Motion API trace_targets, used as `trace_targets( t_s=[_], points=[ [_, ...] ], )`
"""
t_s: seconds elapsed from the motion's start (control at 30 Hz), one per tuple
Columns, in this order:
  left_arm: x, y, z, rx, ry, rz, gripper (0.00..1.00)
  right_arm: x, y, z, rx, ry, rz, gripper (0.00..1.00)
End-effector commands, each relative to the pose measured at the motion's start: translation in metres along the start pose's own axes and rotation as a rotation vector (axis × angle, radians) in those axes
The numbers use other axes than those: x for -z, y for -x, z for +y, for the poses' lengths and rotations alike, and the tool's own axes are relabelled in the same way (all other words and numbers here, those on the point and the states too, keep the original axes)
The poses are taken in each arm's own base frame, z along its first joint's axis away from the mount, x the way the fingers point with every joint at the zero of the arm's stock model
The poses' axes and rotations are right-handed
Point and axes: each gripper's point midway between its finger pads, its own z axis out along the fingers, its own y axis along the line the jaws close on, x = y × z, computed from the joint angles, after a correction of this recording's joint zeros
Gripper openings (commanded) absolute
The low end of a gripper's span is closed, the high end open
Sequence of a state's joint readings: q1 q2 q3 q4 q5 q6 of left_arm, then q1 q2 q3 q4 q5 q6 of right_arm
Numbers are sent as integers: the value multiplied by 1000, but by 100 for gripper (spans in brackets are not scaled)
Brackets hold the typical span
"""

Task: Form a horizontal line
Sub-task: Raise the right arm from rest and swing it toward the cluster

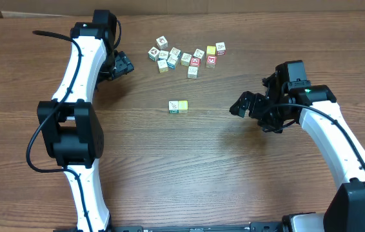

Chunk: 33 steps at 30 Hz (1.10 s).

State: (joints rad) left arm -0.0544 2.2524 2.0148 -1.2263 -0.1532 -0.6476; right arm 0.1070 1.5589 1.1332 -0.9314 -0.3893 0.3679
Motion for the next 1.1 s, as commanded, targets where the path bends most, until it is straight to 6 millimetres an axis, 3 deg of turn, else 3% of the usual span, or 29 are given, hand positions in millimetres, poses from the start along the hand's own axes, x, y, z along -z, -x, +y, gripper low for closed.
trace_targets(
  t_s=[0.0, 0.07, 0.13, 0.17, 0.2, 0.23, 0.47, 0.5, 0.53, 0.57, 0.67, 0.7, 0.8, 0.87, 0.9, 0.93, 1.03, 1.07],
  points=[
    [0, 4, -2, -8, -2, -10, 100, 3, 6, 9, 21, 27, -16, 84],
    [0, 4, -2, -8, -2, -10, 100, 3, 6, 9, 22, 27, -18, 66],
    [0, 4, -2, -8, -2, -10, 100, 3, 6, 9, 23, 28, -19, 28],
    [0, 4, -2, -8, -2, -10, 100, 3, 7, 9, 23, 27, -20, 16],
    [0, 4, -2, -8, -2, -10, 100, 3, 7, 9, 23, 25, -22, 6],
    [0, 4, -2, -8, -2, -10, 100, 3, 7, 9, 23, 25, -22, 4],
    [0, 4, -2, -8, -2, -10, 100, 3, 7, 9, 23, 25, -22, 4],
    [0, 4, -2, -8, -2, -10, 100, 3, 7, 9, 24, 26, -24, 17],
    [0, 4, -2, -8, -2, -10, 100, 3, 8, 9, 26, 27, -27, 39],
    [0, 4, -2, -8, -2, -10, 100, 3, 9, 10, 27, 29, -32, 46],
    [0, 4, -2, -8, -2, -10, 100, 3, 11, 10, 30, 31, -37, 53],
    [0, 4, -2, -8, -2, -10, 100, 3, 11, 10, 30, 31, -37, 51],
    [0, 4, -2, -8, -2, -10, 100, 3, 11, 10, 30, 31, -37, 15],
    [0, 4, -2, -8, -2, -10, 100, 3, 11, 10, 30, 31, -37, 13],
    [0, 4, -2, -8, -2, -10, 100, 3, 11, 10, 30, 31, -38, 22],
    [0, 4, -2, -8, -2, -10, 100, 3, 11, 9, 30, 25, -41, 39],
    [0, 4, -2, -8, -2, -10, 100, 3, 13, 6, 29, 7, -49, 43],
    [0, 4, -2, -8, -2, -10, 100, 3, 13, 5, 29, 3, -50, 50]
  ],
)
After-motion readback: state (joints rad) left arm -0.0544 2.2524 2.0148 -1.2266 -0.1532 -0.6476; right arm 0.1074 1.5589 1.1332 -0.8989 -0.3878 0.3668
